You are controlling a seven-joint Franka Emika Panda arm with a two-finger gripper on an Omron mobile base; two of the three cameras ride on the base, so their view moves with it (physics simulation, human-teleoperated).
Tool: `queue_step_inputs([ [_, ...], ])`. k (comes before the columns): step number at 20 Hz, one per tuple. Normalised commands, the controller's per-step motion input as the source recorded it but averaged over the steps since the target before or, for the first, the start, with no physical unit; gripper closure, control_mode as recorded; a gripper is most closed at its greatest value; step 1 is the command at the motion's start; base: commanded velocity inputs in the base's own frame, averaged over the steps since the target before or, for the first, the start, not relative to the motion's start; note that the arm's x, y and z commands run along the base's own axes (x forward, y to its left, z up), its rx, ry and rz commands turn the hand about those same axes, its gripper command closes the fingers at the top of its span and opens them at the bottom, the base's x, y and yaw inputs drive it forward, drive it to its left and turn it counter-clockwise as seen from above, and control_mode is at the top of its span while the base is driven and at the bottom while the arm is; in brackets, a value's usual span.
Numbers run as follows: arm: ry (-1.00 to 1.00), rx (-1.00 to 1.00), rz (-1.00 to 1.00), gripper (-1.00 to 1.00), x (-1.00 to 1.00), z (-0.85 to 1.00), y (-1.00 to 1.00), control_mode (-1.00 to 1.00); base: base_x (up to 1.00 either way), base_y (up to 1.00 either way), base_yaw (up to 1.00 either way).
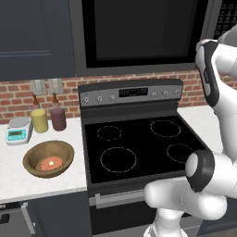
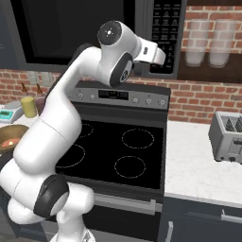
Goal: Open the microwave, place the bowl with waffle inside the microwave, then close the microwave door and turn it on.
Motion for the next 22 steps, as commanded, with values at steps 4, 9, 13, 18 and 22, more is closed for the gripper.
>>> queue_step_inputs([
  [4, -0.12, 0.00, 0.05, -1.00, 0.00, 0.00, 0.00, -1.00, 0.00, 0.00, 0.00],
  [9, -0.03, 0.00, 0.11, -1.00, -0.10, 0.00, 0.00, -1.00, 0.00, 0.00, 0.00],
  [13, 0.00, 0.00, 0.02, -1.00, 0.12, 0.00, 0.03, -1.00, 0.00, 0.00, 0.00],
  [18, 0.00, 0.03, 0.00, -1.00, 0.39, 0.00, 0.05, -1.00, 0.00, 0.00, 0.00],
  [22, 0.00, 0.01, 0.00, -1.00, 0.31, 0.00, 0.16, -1.00, 0.00, 0.00, 0.00],
])
